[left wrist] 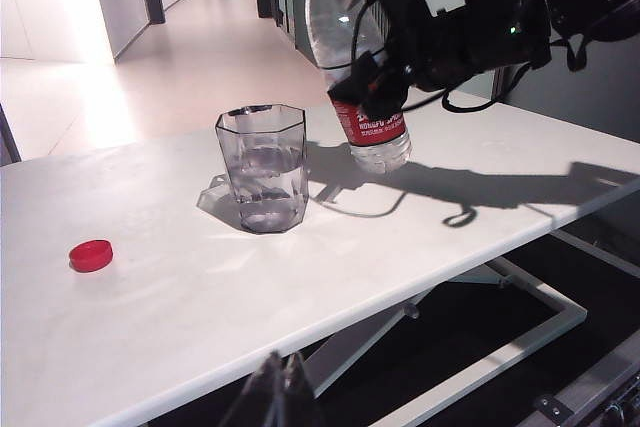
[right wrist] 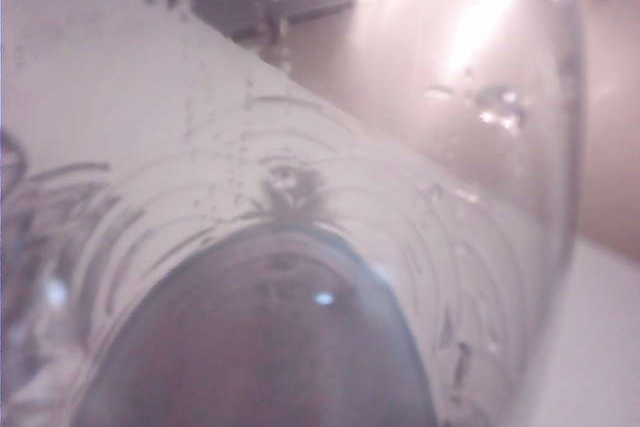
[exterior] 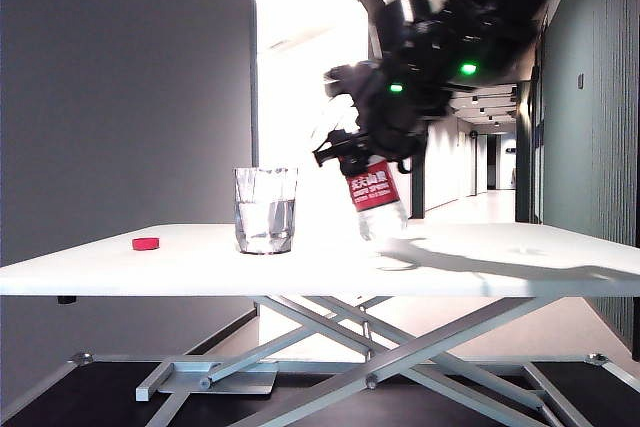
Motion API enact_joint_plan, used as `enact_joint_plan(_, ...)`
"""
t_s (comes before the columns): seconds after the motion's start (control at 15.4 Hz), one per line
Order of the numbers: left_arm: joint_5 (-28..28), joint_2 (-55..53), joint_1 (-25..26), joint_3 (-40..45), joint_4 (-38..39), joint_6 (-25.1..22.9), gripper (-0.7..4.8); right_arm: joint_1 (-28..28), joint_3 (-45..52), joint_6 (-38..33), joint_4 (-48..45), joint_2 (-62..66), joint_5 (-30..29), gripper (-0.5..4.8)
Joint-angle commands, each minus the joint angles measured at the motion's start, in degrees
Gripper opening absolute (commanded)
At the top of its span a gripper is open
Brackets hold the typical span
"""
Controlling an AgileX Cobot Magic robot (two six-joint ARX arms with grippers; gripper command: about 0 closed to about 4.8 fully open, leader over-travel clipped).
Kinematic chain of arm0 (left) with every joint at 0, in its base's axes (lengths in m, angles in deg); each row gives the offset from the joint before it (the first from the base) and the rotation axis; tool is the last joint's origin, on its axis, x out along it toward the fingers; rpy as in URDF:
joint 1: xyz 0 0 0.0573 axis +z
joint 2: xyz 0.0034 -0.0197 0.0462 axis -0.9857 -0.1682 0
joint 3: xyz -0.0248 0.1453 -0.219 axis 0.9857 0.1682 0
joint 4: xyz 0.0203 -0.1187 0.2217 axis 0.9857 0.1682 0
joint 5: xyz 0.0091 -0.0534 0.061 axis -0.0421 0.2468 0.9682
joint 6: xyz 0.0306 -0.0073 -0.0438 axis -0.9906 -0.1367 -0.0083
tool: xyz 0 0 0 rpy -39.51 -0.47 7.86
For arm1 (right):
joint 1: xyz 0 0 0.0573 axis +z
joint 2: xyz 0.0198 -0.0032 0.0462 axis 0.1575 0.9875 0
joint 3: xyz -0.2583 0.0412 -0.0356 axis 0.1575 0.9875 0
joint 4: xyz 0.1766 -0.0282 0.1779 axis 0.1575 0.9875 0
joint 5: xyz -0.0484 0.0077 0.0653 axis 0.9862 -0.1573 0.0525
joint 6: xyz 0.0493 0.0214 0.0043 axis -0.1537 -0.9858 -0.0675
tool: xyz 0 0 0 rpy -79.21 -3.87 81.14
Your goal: Pick up the mineral water bottle on the table and pour water into the mug until it's half full.
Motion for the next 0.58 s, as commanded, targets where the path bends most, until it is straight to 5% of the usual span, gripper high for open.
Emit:
enact_joint_plan(0.06, -0.24, -0.04, -0.02, -0.13, -0.55, 0.0, -0.06, -2.34, -0.59, -3.26, -1.29, -1.07, -6.14, 2.15)
enact_joint_plan(0.45, -0.22, -0.04, -0.02, -0.13, -0.59, -0.04, -0.06, -9.25, -0.5, -6.1, -1.29, -1.53, -32.04, 2.02)
enact_joint_plan(0.58, -0.22, -0.04, -0.02, -0.13, -0.59, -0.07, -0.06, -10.88, -0.07, -6.08, -4.74, -1.57, -41.33, 1.56)
